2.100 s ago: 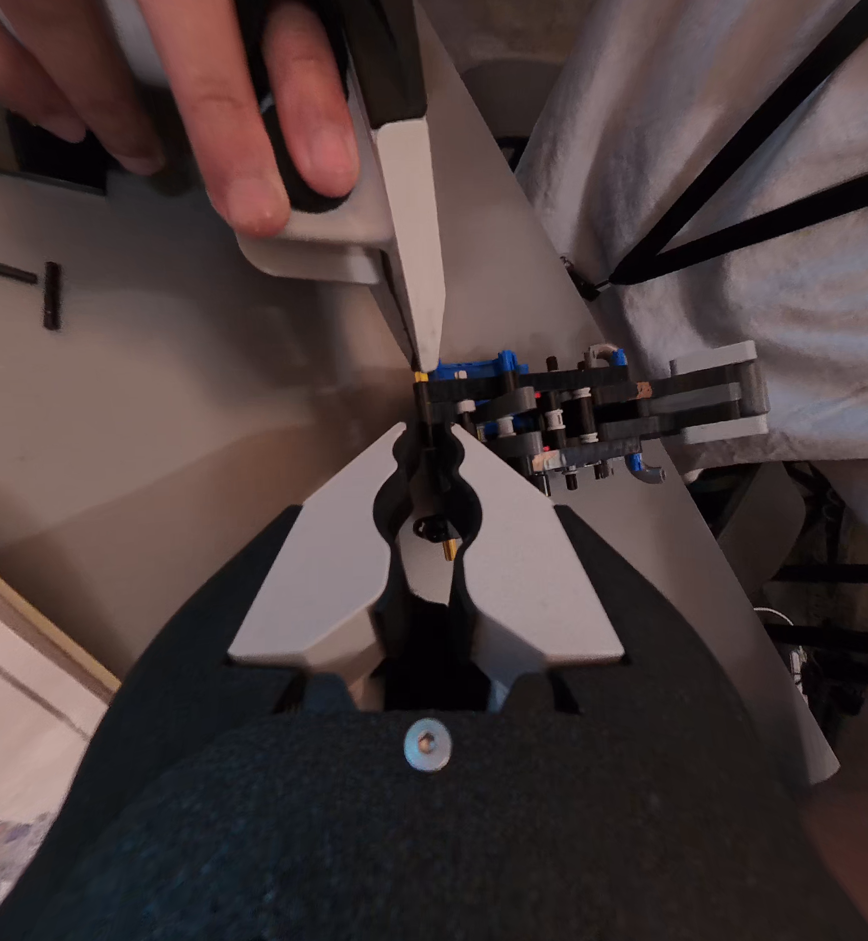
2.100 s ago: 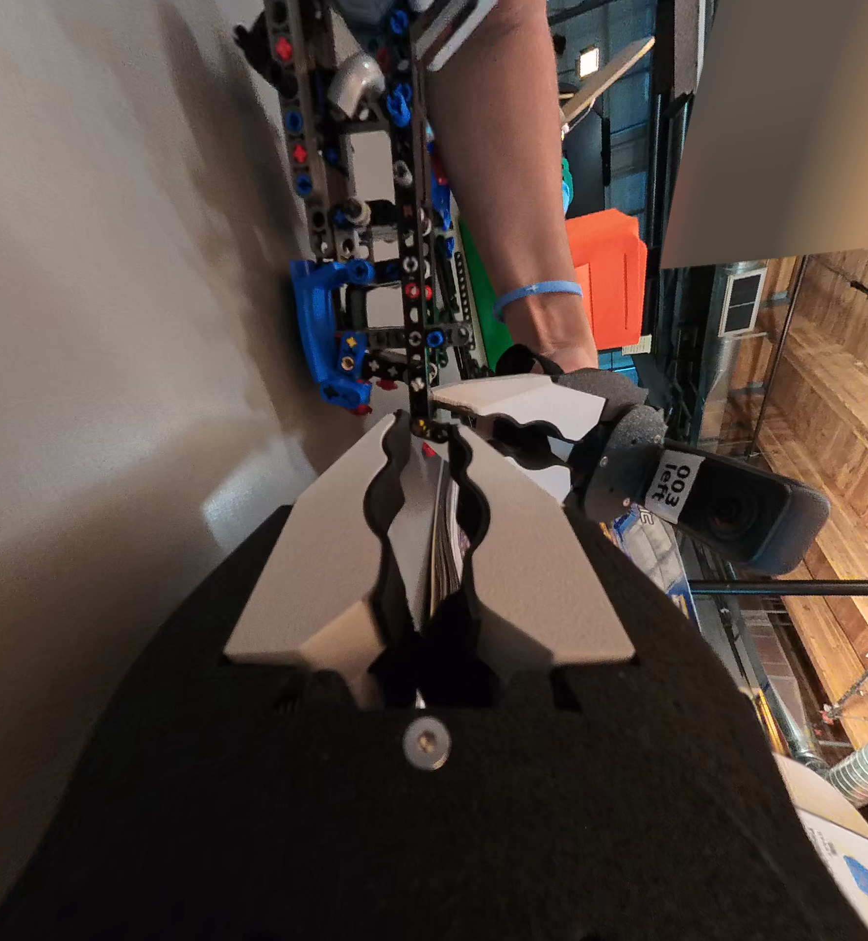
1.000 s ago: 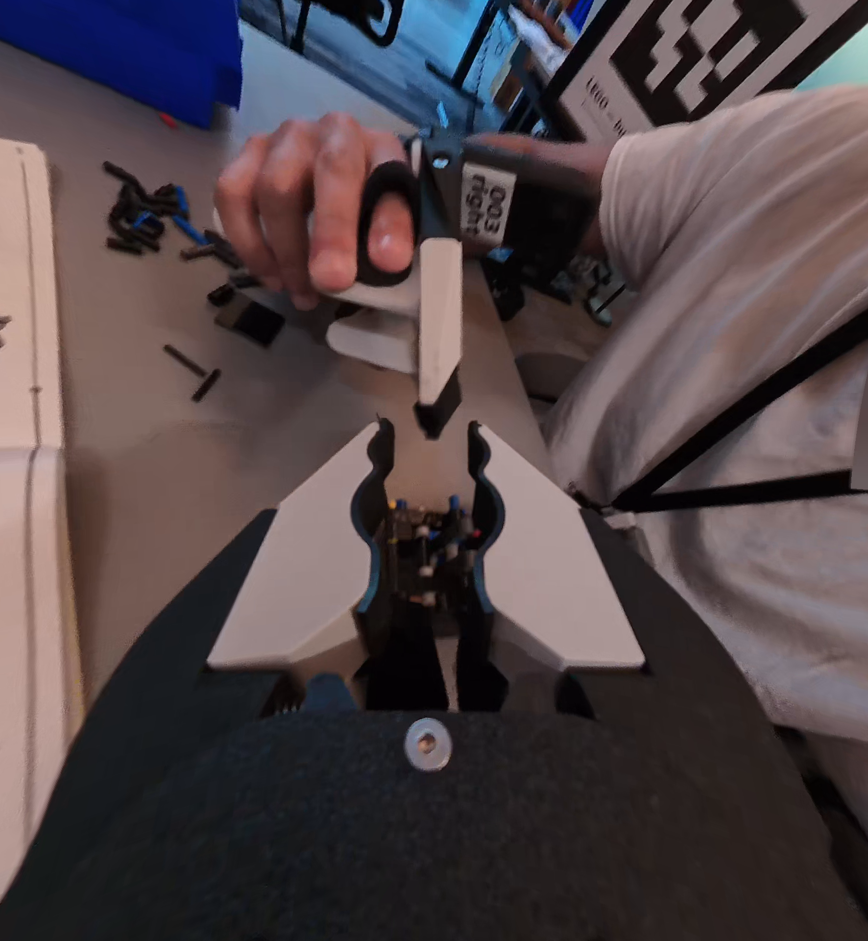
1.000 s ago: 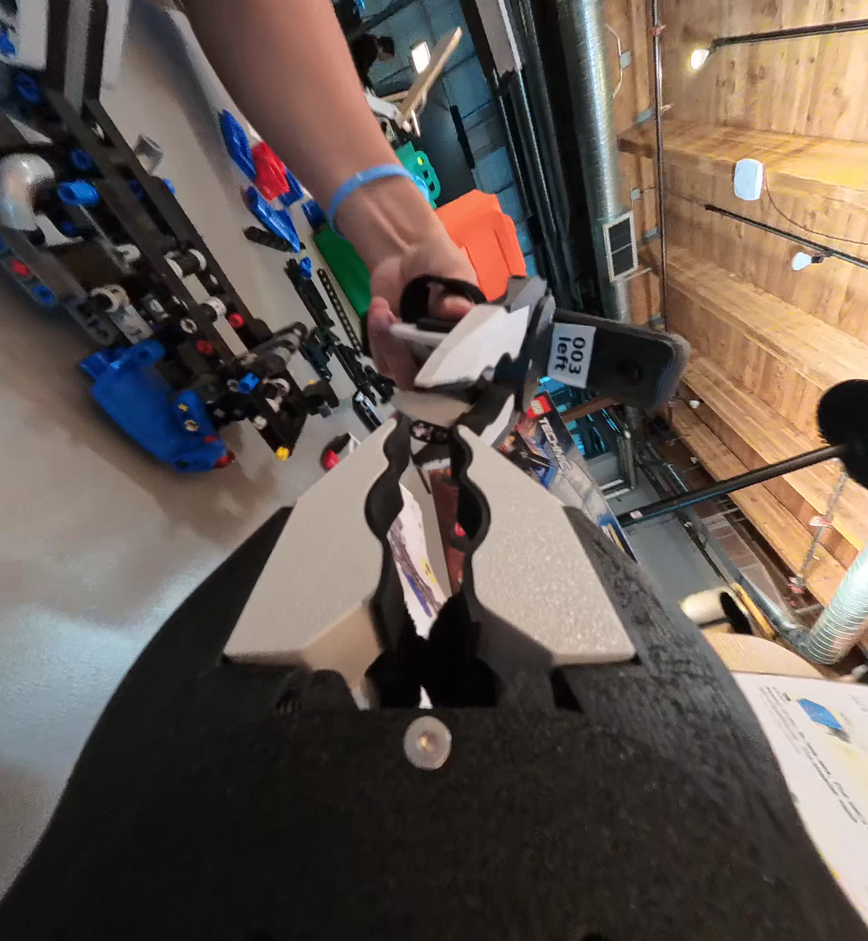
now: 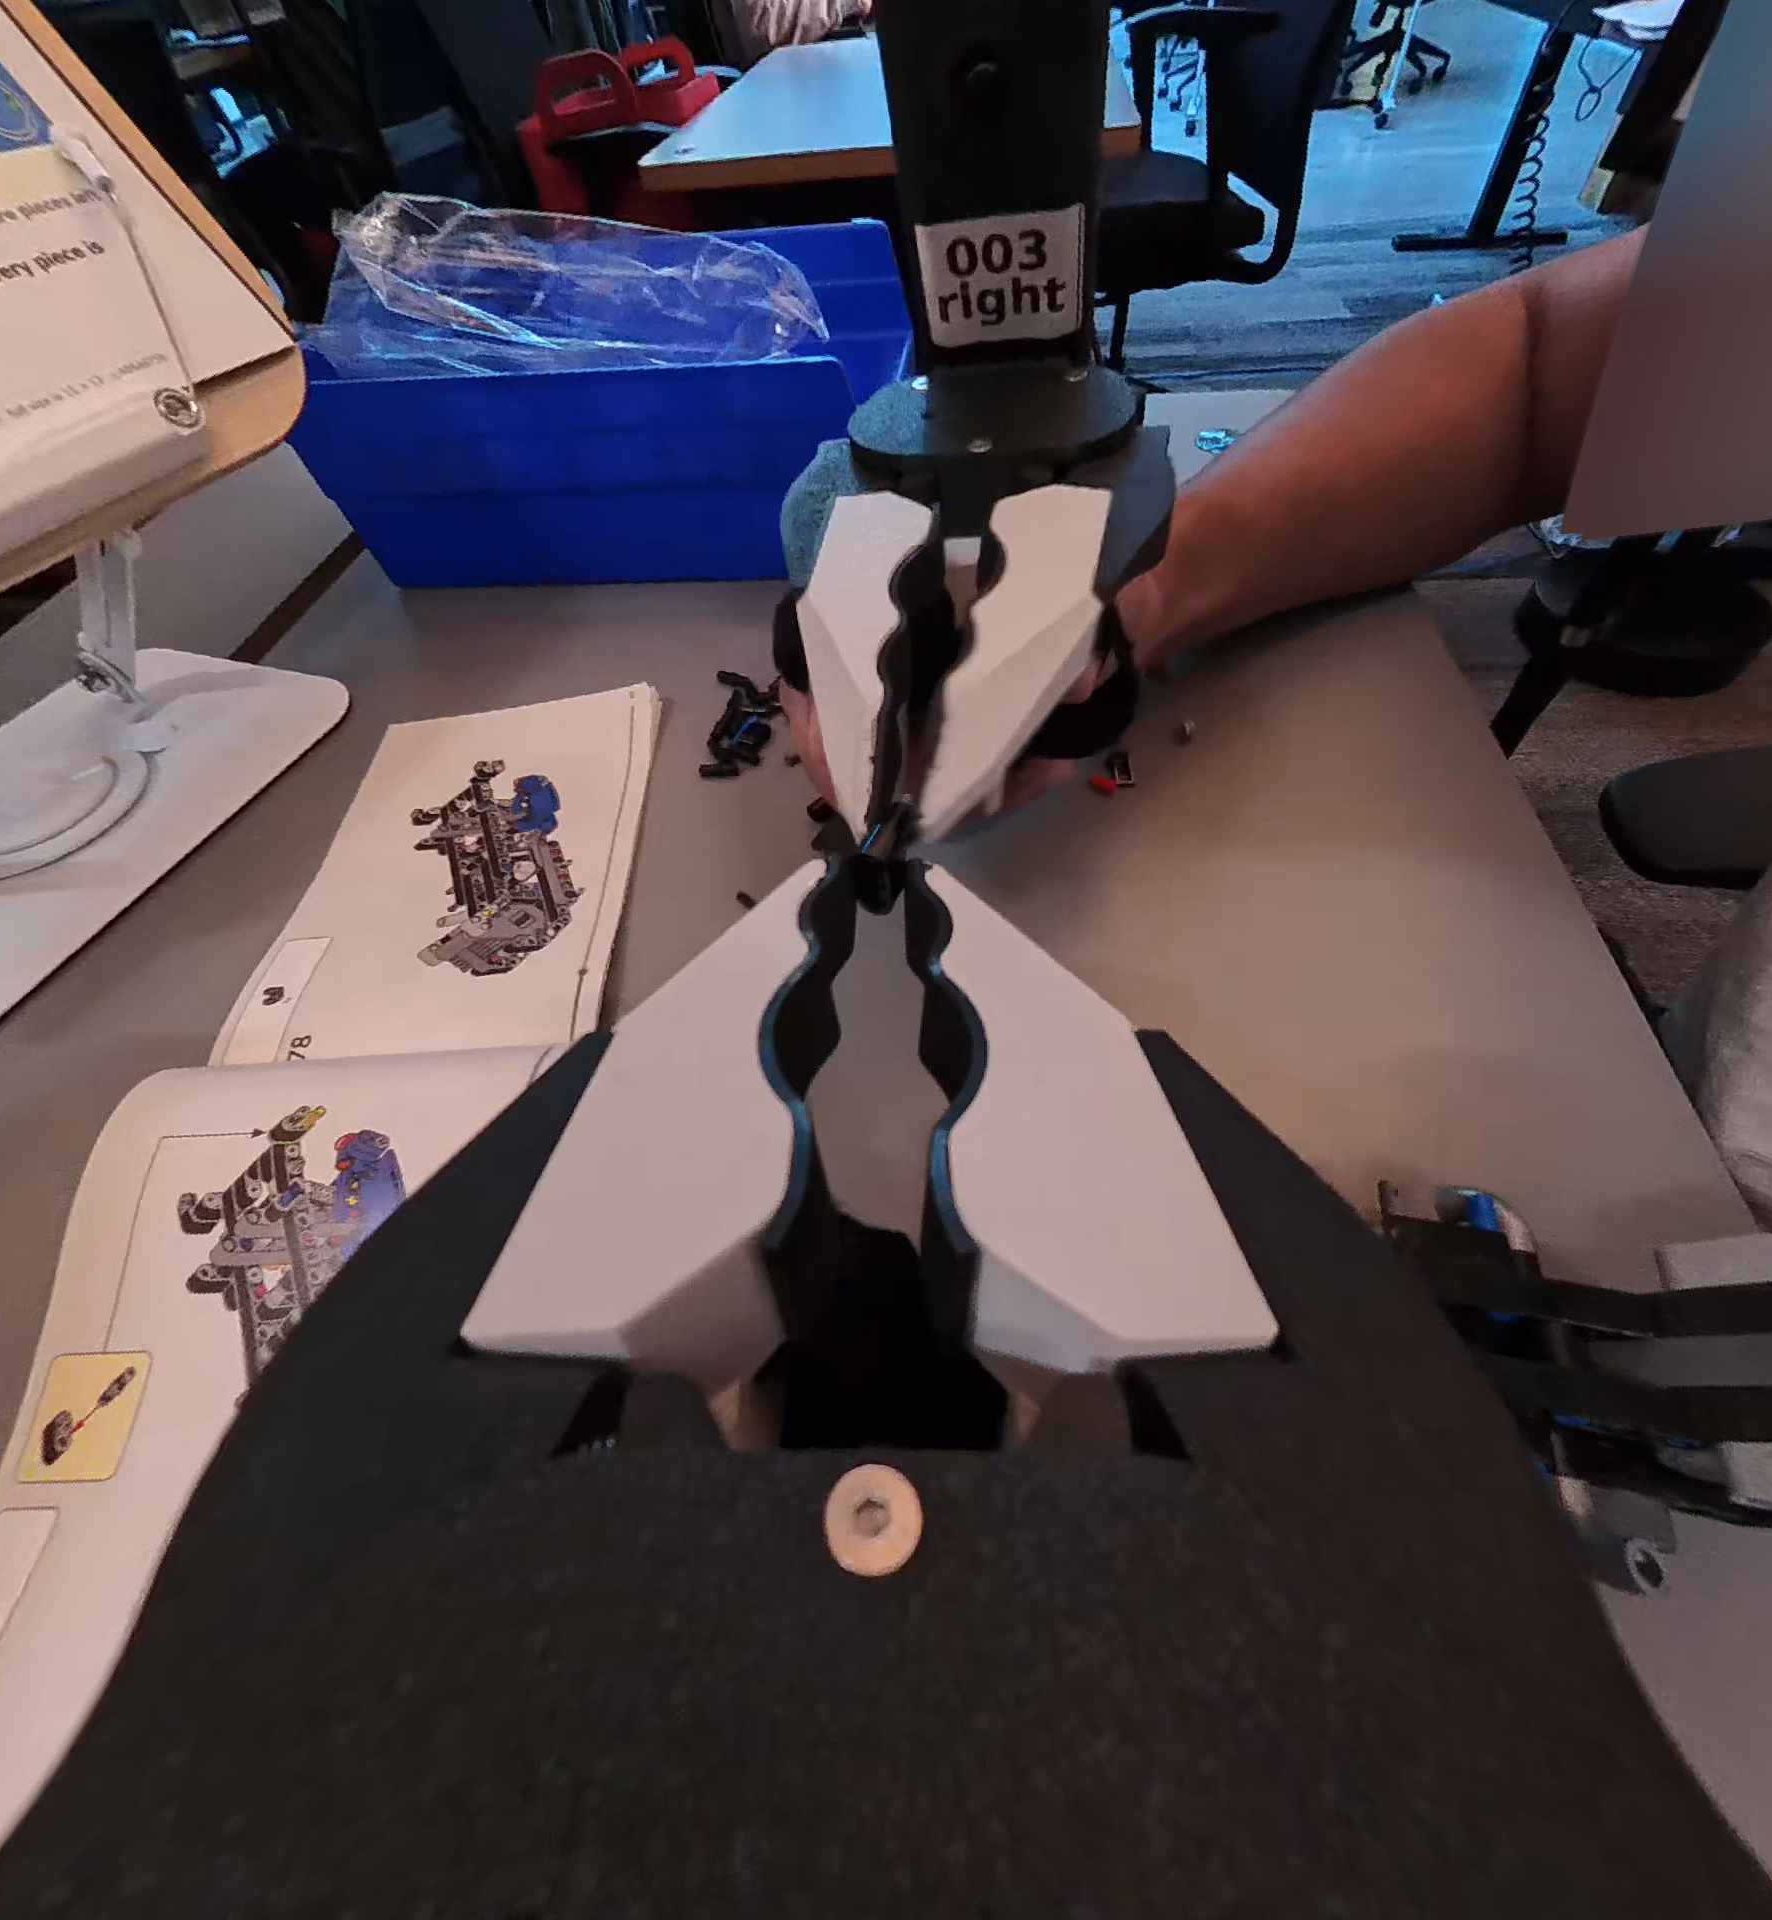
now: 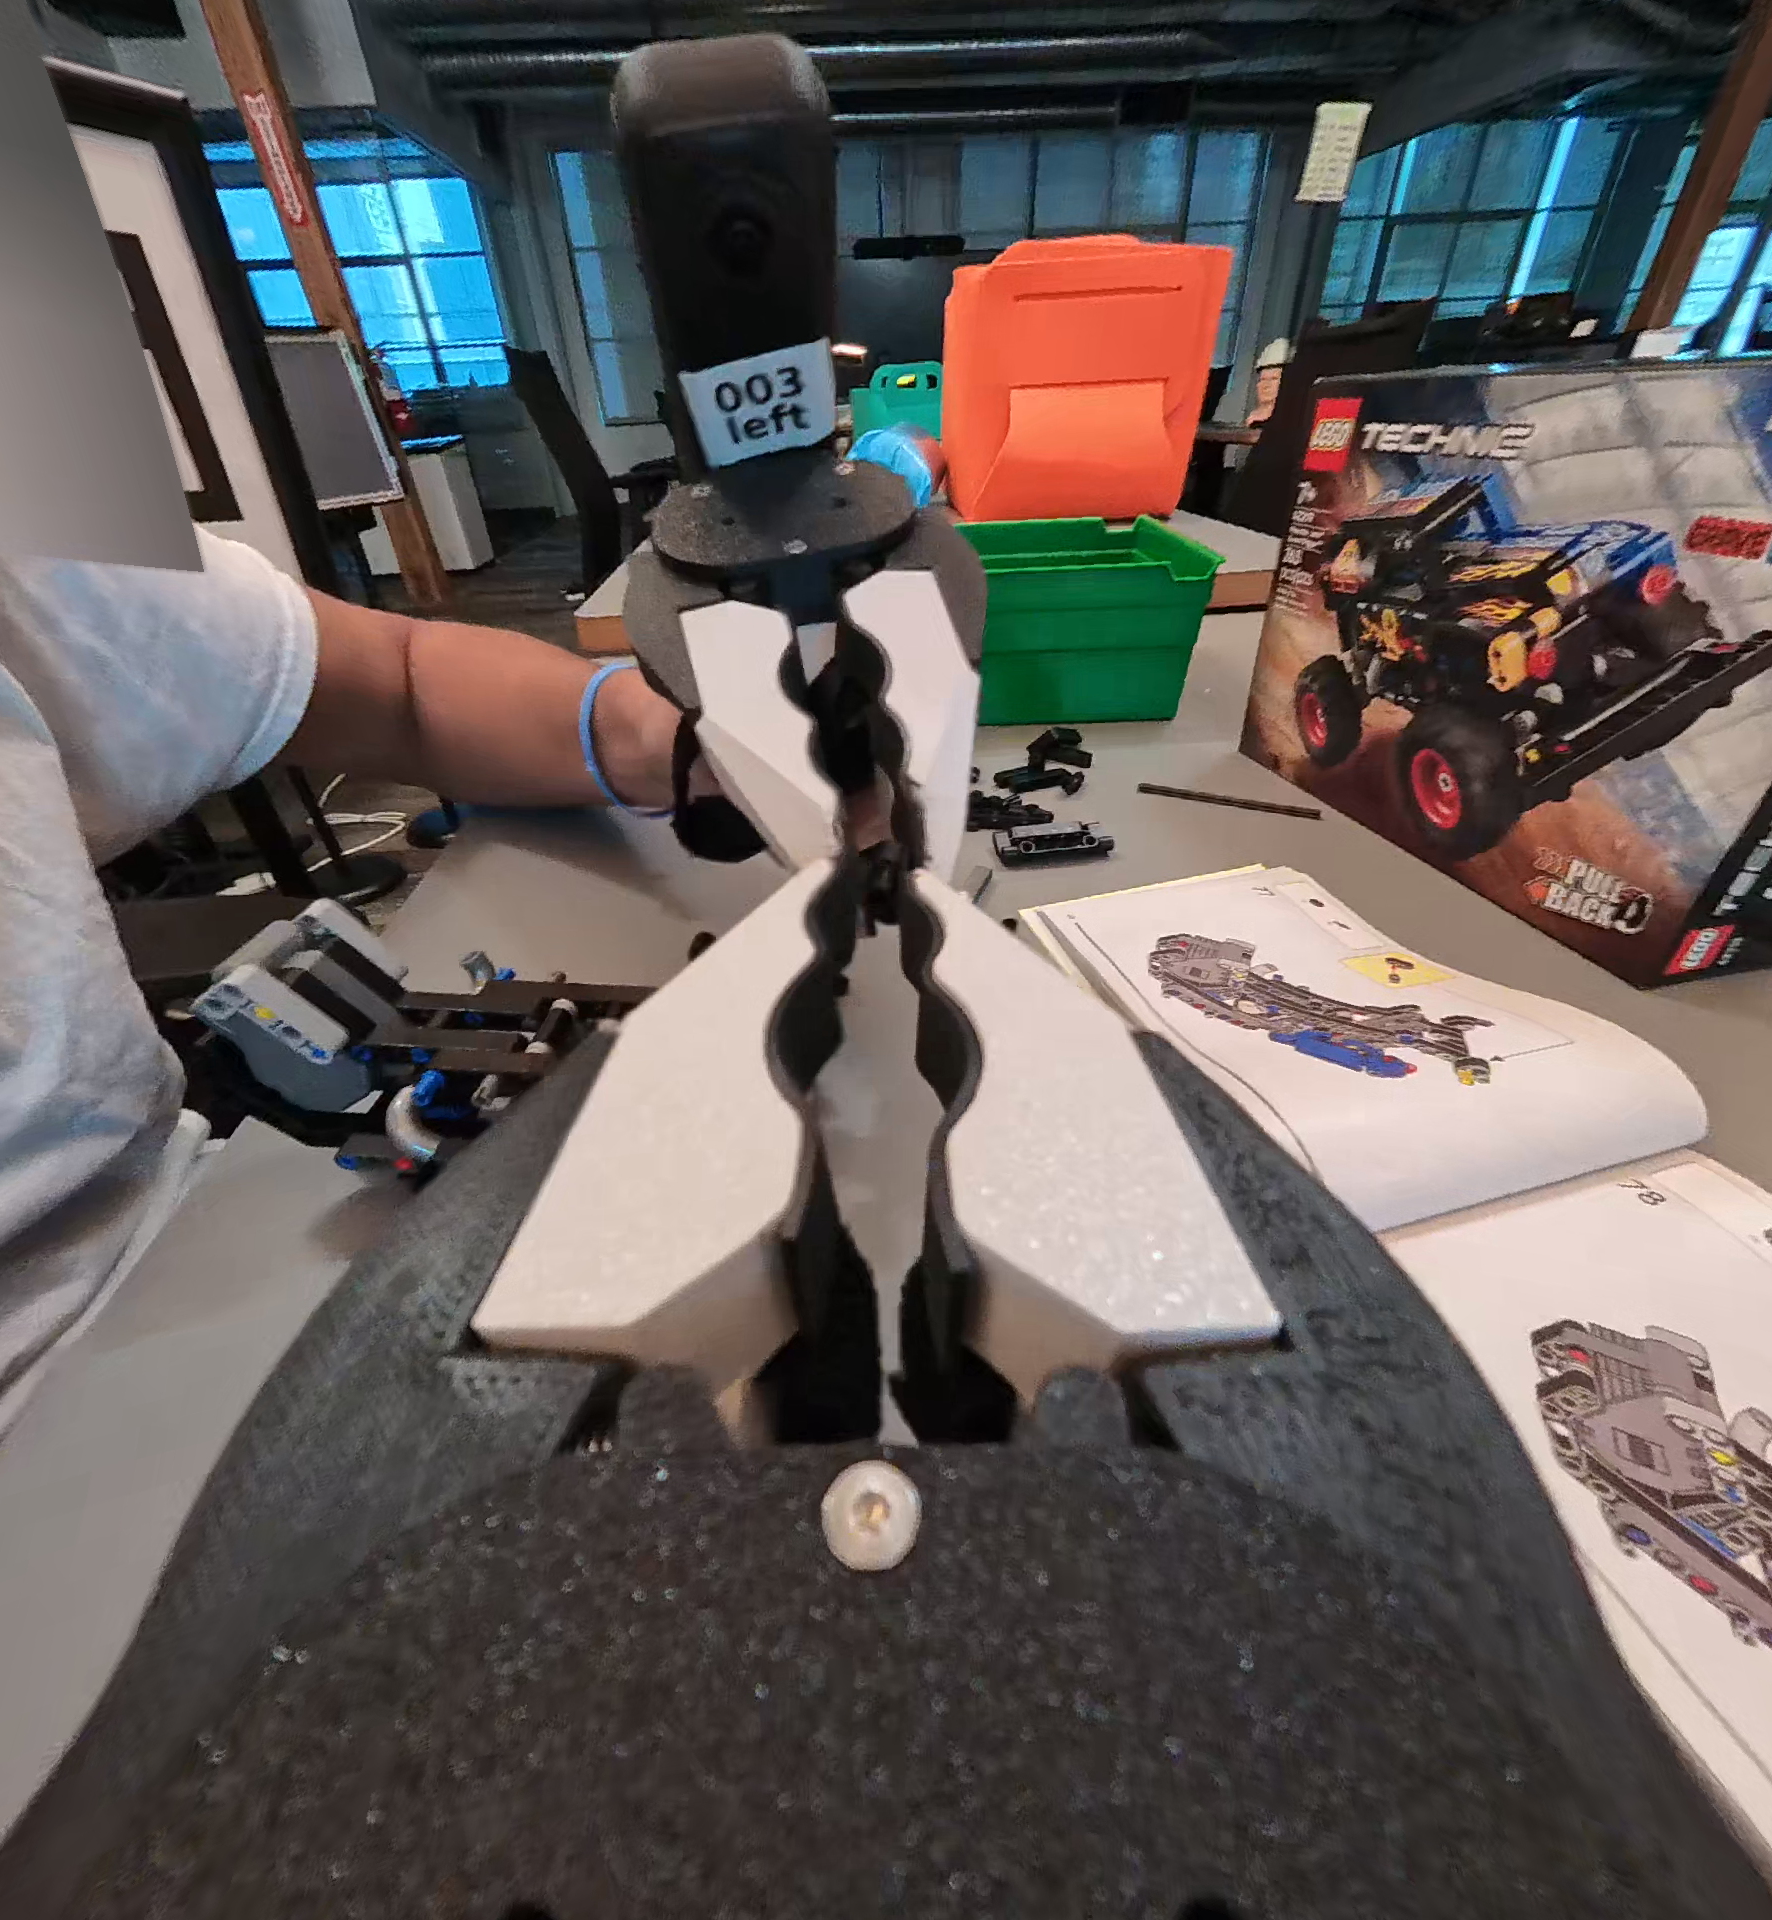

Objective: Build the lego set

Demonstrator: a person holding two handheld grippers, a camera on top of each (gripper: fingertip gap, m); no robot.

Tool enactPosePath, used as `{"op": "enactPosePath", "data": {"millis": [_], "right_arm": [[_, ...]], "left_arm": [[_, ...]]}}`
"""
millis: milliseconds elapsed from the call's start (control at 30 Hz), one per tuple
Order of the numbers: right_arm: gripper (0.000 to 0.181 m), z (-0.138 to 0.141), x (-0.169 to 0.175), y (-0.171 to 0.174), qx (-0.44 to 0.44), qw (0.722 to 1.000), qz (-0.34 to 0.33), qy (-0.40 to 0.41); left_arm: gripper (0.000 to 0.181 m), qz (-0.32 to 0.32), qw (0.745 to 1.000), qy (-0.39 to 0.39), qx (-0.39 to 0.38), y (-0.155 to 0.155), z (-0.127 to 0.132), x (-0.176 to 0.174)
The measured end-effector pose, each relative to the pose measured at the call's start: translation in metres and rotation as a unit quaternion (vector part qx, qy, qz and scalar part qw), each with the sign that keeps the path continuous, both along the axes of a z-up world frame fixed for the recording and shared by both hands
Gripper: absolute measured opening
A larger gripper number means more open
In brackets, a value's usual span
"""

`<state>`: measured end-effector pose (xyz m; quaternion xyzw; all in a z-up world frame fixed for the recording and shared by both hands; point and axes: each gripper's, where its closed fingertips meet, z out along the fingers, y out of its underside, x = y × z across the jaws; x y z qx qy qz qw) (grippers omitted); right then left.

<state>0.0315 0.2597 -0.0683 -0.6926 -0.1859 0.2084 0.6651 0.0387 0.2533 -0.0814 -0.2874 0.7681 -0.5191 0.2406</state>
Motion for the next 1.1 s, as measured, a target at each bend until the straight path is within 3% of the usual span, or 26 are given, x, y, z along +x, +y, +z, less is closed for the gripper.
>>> {"op": "enactPosePath", "data": {"millis": [533, 633, 733, 900, 967, 1100], "right_arm": [[0.004, -0.001, 0.005, 0.001, -0.013, 1.000, 0.003, 0.018], [0.004, -0.002, 0.005, 0.002, -0.027, 0.999, 0.016, 0.042], [0.003, -0.001, 0.006, 0.001, -0.047, 0.995, 0.032, 0.079], [0.003, -0.004, 0.003, 0.000, -0.118, 0.977, 0.072, 0.161], [0.002, -0.008, 0.001, 0.001, -0.137, 0.972, 0.079, 0.172], [0.005, -0.012, -0.004, 0.000, -0.146, 0.970, 0.090, 0.172]], "left_arm": [[0.007, 0.047, 0.998, -0.032, -0.011, -0.001, 0.001, 0.005], [0.010, 0.053, 0.996, -0.057, 0.031, 0.001, 0.000, 0.005], [0.027, 0.076, 0.984, -0.099, 0.129, 0.013, -0.007, 0.009], [0.029, 0.096, 0.923, -0.199, 0.316, 0.024, -0.015, 0.011], [0.029, 0.084, 0.907, -0.231, 0.341, 0.015, -0.014, 0.006], [0.026, 0.077, 0.911, -0.240, 0.327, 0.005, -0.010, 0.002]]}}
